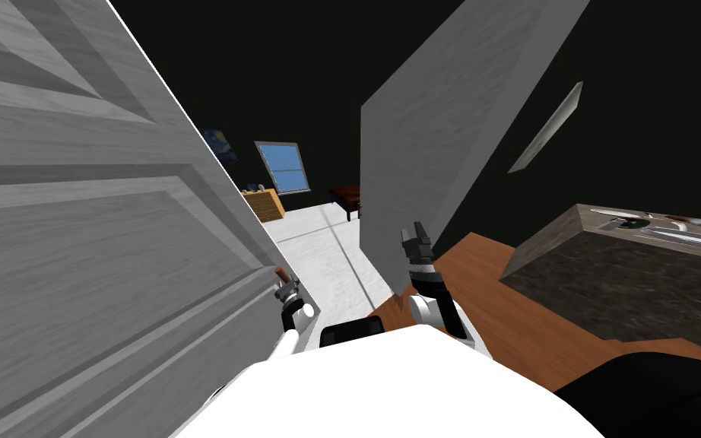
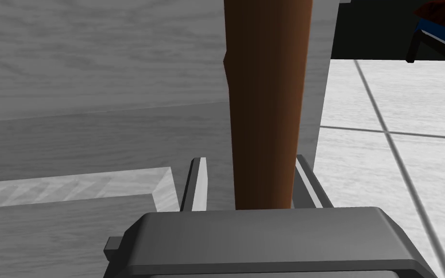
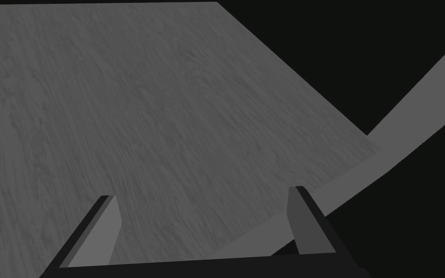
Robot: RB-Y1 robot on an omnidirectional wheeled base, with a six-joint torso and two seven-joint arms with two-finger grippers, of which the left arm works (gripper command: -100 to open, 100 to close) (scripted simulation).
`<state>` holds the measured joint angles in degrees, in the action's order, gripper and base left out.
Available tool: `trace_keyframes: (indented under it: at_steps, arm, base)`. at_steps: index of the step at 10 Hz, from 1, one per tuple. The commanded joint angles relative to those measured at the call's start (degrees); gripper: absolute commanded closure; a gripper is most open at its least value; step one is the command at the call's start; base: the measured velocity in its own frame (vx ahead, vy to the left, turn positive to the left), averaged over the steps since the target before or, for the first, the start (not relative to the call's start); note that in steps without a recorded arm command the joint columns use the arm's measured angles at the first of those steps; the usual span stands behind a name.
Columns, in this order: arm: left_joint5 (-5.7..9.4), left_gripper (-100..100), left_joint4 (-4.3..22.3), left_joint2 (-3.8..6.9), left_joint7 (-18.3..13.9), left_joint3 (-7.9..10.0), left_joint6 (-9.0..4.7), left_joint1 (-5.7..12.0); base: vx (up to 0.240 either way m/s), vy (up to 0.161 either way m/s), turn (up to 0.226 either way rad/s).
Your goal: Push the door open
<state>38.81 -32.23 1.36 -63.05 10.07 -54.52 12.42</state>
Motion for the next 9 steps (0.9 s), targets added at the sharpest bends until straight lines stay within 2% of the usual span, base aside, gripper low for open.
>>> trace_keyframes:
  at_steps: [1,2,4,6,7,9]
  arm:
    - [0.2,100,-2.4,0.52,0.7,1.15,-0.18,-1.17]
    - [0.23,100,-2.5,0.01,1.2,2.82,-0.49,-1.24]
    - [0.26,100,-2.6,-0.53,1.7,4.39,-0.79,-1.31]
    - [0.26,100,-2.6,-0.53,1.7,4.39,-0.79,-1.31]
    - [0.28,100,-2.7,-1.09,2.2,5.9,-1.07,-1.38]
    - [0.29,100,-2.8,-1.37,2.5,6.55,-1.19,-1.41]
  base:
    - [0.091,0.028,-0.013]
    - [0.102,0.038,-0.038]
    - [0.115,0.025,-0.028]
    - [0.039,0.011,0.001]
    - [0.057,0.02,-0.028]
    - [0.086,0.021,-0.012]
